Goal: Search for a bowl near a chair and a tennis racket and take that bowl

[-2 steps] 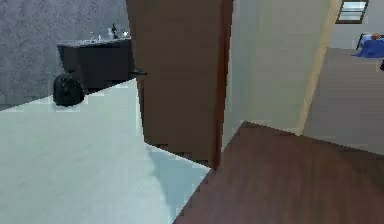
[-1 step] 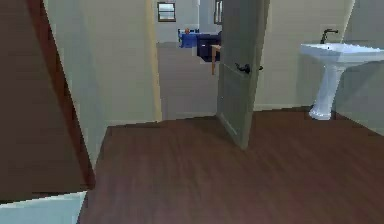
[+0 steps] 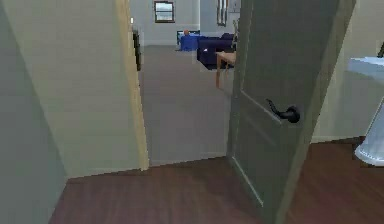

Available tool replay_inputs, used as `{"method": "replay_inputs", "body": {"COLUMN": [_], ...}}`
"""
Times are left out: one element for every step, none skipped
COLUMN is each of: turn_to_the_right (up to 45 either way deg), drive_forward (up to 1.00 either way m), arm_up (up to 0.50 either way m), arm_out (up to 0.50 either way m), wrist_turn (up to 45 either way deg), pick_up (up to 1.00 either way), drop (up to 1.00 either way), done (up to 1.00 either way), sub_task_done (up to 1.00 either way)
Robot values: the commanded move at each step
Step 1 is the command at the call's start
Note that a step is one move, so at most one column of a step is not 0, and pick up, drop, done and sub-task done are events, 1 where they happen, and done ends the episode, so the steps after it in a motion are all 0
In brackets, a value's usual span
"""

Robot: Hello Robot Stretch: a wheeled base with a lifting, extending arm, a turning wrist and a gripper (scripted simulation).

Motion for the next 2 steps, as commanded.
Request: {"method": "replay_inputs", "body": {"turn_to_the_right": [0.0, 0.0], "drive_forward": [1.0, 0.95], "arm_up": [0.0, 0.0], "arm_out": [0.0, 0.0], "wrist_turn": [0.0, 0.0], "pick_up": [0.0, 0.0], "drop": [0.0, 0.0], "done": [0.0, 0.0], "sub_task_done": [0.0, 0.0]}}
